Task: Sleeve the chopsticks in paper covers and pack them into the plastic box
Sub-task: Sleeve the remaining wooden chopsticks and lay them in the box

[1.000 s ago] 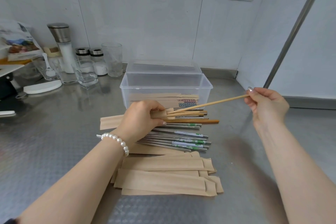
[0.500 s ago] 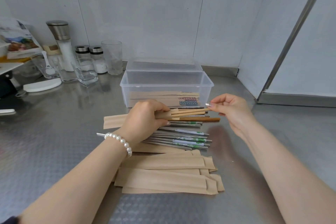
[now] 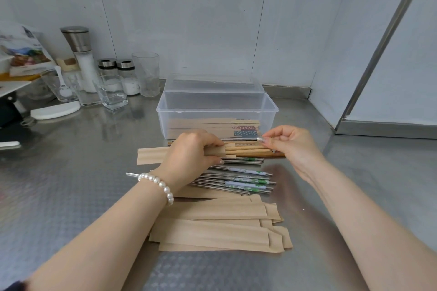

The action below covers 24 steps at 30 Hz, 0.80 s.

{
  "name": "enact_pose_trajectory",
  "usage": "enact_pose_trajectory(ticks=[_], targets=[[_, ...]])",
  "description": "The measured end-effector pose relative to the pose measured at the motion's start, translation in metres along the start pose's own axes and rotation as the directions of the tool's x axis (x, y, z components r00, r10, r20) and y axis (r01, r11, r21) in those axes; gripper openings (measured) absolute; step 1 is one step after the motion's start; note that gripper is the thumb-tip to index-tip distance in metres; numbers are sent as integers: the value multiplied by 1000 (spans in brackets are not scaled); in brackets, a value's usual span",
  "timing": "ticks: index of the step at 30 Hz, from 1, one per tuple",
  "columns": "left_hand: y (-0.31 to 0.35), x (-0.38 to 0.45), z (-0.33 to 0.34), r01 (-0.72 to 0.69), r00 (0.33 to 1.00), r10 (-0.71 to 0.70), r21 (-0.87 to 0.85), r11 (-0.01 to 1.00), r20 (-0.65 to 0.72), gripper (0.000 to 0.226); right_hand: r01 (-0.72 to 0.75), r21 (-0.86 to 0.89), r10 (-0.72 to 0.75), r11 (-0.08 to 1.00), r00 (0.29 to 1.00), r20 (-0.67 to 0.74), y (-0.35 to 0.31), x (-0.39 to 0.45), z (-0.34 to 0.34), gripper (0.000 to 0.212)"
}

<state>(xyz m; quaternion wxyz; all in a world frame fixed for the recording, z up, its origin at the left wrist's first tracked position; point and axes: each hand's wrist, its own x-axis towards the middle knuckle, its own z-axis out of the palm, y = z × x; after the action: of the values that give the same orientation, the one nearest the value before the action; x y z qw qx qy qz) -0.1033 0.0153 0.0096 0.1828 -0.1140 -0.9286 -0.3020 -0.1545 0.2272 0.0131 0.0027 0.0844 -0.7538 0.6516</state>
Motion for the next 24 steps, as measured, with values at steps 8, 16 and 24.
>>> enact_pose_trajectory(ticks=[8, 16, 24], targets=[[-6, 2, 2, -7, 1000, 8, 19, 1000, -26, 41, -98, 78, 92, 992, 993, 78, -3, -4, -2, 9], [-8, 5, -10, -66, 897, 162, 237, 969, -410, 53, -16, 264, 68, 964, 979, -192, -21, 9, -25, 11], [-12, 4, -8, -31, 932, 92, 176, 984, -351, 45, -20, 159, 60, 987, 966, -250, -50, 60, -31, 5]])
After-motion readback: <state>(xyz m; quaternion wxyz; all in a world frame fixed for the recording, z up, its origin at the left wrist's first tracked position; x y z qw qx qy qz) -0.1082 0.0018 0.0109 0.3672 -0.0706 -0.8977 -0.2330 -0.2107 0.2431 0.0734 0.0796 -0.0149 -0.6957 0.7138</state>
